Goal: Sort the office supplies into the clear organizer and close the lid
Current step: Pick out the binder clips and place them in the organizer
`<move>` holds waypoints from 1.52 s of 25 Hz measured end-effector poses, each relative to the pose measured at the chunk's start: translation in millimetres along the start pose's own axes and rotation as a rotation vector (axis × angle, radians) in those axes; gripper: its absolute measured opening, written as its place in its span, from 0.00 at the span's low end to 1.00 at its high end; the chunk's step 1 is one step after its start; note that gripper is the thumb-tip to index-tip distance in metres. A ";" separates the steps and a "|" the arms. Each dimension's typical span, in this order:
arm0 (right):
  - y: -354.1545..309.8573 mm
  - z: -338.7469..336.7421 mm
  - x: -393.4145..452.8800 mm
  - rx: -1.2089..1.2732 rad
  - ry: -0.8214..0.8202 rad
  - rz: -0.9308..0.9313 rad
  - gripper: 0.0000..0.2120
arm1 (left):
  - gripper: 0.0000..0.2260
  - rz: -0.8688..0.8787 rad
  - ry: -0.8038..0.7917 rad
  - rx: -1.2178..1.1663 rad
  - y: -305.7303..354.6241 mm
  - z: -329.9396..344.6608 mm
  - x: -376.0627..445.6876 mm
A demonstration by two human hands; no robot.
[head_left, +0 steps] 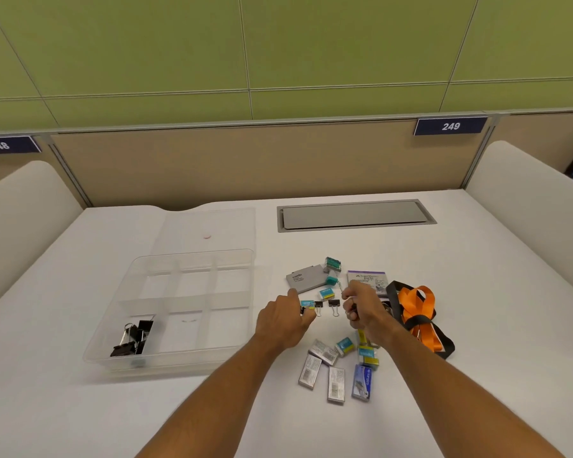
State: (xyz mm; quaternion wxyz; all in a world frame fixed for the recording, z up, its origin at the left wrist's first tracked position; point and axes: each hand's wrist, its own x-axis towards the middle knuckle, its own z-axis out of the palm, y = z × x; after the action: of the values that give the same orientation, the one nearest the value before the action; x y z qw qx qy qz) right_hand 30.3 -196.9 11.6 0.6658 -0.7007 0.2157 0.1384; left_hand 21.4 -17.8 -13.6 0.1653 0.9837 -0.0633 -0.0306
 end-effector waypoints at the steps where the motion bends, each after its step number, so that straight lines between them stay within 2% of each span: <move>1: -3.4 1.0 -4.8 0.183 -0.057 0.047 0.04 | 0.18 -0.005 0.012 0.001 -1.4 -3.4 -2.7; 4: -9.5 7.6 -16.1 0.427 -0.203 0.049 0.06 | 0.15 -0.023 0.053 -0.004 -6.8 -15.2 -11.9; 7: -12.0 21.6 -22.2 0.464 -0.252 0.015 0.11 | 0.14 -0.039 0.083 -0.031 -12.4 -26.3 -23.4; 14: -22.3 79.0 -29.2 0.111 -0.201 -0.080 0.10 | 0.14 -0.094 0.150 -0.051 -39.0 -54.4 -47.0; 19: -30.2 137.5 -35.9 -0.216 -0.142 -0.337 0.15 | 0.14 -0.114 0.193 -0.070 -85.6 -80.5 -54.2; 31: -32.0 262.7 -48.6 -0.323 -0.172 -0.378 0.15 | 0.10 -0.180 0.178 -0.045 -245.1 -120.4 -73.1; 35: -27.3 288.2 -53.3 -0.345 -0.160 -0.372 0.16 | 0.10 -0.193 0.087 0.037 -276.9 -120.8 -78.1; 38: -25.4 303.4 -56.9 -0.364 -0.127 -0.385 0.15 | 0.09 -0.120 0.054 0.071 -287.0 -116.6 -74.7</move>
State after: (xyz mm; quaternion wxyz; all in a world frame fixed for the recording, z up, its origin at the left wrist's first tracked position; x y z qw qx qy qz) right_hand 21.6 111.6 38.4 0.5552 -0.8268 0.0079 0.0896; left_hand -10.3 298.8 4.9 0.1299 0.9915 -0.0008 -0.0119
